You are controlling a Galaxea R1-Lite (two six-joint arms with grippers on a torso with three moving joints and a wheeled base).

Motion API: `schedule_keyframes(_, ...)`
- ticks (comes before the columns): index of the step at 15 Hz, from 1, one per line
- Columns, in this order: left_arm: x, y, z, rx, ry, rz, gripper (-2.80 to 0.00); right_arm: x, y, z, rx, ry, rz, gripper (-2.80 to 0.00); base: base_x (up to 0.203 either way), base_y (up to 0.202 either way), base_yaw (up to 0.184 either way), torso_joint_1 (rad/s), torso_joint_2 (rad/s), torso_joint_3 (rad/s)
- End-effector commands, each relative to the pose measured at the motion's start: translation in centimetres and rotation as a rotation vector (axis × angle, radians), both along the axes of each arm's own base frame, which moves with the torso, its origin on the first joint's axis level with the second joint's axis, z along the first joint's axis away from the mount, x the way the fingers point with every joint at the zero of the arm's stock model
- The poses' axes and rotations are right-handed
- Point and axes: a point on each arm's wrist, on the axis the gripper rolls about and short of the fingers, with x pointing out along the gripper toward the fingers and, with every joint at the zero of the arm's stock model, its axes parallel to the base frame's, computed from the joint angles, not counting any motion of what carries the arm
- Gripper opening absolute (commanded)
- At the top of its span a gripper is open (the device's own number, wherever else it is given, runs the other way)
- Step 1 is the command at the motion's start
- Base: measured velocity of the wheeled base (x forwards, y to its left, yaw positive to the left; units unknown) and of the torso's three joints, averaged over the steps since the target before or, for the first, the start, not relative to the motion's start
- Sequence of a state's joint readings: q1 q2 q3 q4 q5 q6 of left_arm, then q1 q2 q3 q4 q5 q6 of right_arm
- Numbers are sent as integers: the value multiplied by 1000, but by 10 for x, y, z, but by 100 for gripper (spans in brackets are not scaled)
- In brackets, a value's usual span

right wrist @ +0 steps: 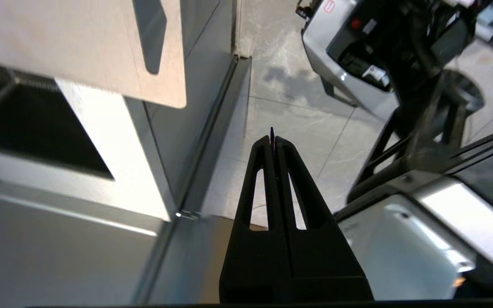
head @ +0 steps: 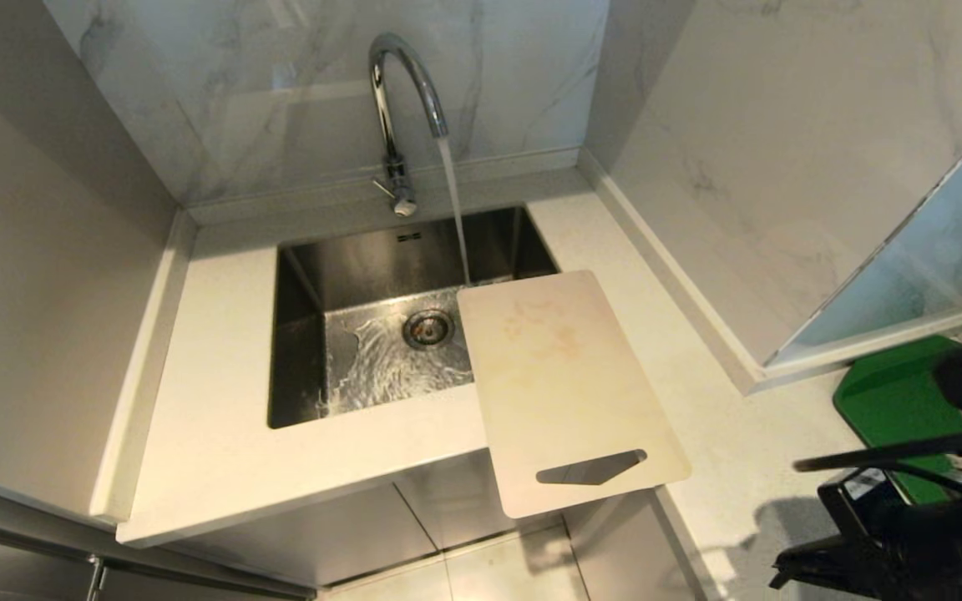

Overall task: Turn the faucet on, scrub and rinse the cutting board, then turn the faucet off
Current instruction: Pick up the cutting board

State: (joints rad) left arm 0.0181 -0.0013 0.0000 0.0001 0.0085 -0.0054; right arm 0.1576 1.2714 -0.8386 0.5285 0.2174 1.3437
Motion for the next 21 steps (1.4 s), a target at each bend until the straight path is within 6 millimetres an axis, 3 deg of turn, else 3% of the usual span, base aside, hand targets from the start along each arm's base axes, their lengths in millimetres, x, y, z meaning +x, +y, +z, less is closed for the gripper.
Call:
schedule_keyframes(1, 0, 0, -1, -1, -1, 1, -280, 23, 10, -17, 6, 114, -20, -280, 0, 0, 0, 0, 0, 0)
schedule_keyframes(4, 0, 0, -1, -1, -2, 1, -280, 36, 15, -24, 23, 148, -41, -280, 0, 0, 0, 0, 0, 0)
schedule_keyframes(5, 0, 0, -1, -1, 0, 1, -280, 40, 21, -25, 35, 153, -41, -129, 0, 0, 0, 0, 0, 0)
schedule_keyframes(6, 0, 0, -1, -1, 0, 1, -280, 45, 28, -29, 41, 170, -38, 0, 0, 0, 0, 0, 0, 0)
schedule_keyframes(9, 0, 0, -1, -1, -2, 1, -280, 64, 48, -42, 66, 206, -55, 0, 0, 0, 0, 0, 0, 0)
schedule_keyframes(13, 0, 0, 0, -1, -2, 1, -280, 80, 65, -58, -64, 179, -92, 0, 0, 0, 0, 0, 0, 0)
schedule_keyframes(21, 0, 0, -1, -1, 0, 1, -280, 98, 74, -80, -72, 180, -84, 0, 0, 0, 0, 0, 0, 0)
